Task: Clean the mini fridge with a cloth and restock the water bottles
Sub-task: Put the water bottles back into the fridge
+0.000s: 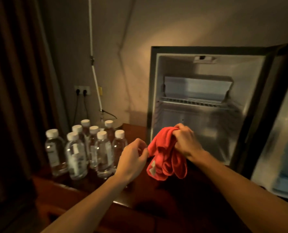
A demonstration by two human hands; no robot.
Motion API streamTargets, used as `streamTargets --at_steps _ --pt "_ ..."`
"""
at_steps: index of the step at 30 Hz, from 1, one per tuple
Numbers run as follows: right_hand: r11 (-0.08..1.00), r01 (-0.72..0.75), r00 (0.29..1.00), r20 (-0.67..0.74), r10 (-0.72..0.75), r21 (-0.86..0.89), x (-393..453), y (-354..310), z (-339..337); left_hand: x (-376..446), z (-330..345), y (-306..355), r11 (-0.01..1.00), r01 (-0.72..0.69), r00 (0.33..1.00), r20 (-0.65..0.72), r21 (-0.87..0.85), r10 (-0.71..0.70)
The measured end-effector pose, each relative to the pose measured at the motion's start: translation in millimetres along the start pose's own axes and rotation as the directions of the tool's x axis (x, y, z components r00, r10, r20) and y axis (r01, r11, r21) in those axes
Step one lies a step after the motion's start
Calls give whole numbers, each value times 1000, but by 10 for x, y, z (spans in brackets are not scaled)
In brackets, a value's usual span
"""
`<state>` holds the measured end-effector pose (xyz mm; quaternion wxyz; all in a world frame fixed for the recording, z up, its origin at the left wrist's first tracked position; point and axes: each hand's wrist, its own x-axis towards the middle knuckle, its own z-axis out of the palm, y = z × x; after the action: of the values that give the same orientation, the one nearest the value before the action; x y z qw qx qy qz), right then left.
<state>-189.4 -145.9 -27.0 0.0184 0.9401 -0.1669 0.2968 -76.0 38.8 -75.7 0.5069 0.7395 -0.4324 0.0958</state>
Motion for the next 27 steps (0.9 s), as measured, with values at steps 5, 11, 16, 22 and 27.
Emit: streamTargets --at_steps 5,11,16,22,27 --pt "997 43 990 -134 -34 66 490 -292 159 -43 -532 -37 999 -15 998 -52 29 17" --pt "983 167 984 -81 -160 80 1048 -650 315 -175 -934 -329 987 56 996 -81 149 -45" --pt "981 193 979 54 -195 31 1363 -815 564 -169 -995 -494 988 65 996 -63 142 -57" --pt "975 220 894 405 -190 -28 1523 -807 1123 0 -806 -529 992 50 998 -40 119 -46" --pt "988 72 755 640 -143 136 1355 -668 1415 61 -663 -615 992 42 999 -23 120 -40"
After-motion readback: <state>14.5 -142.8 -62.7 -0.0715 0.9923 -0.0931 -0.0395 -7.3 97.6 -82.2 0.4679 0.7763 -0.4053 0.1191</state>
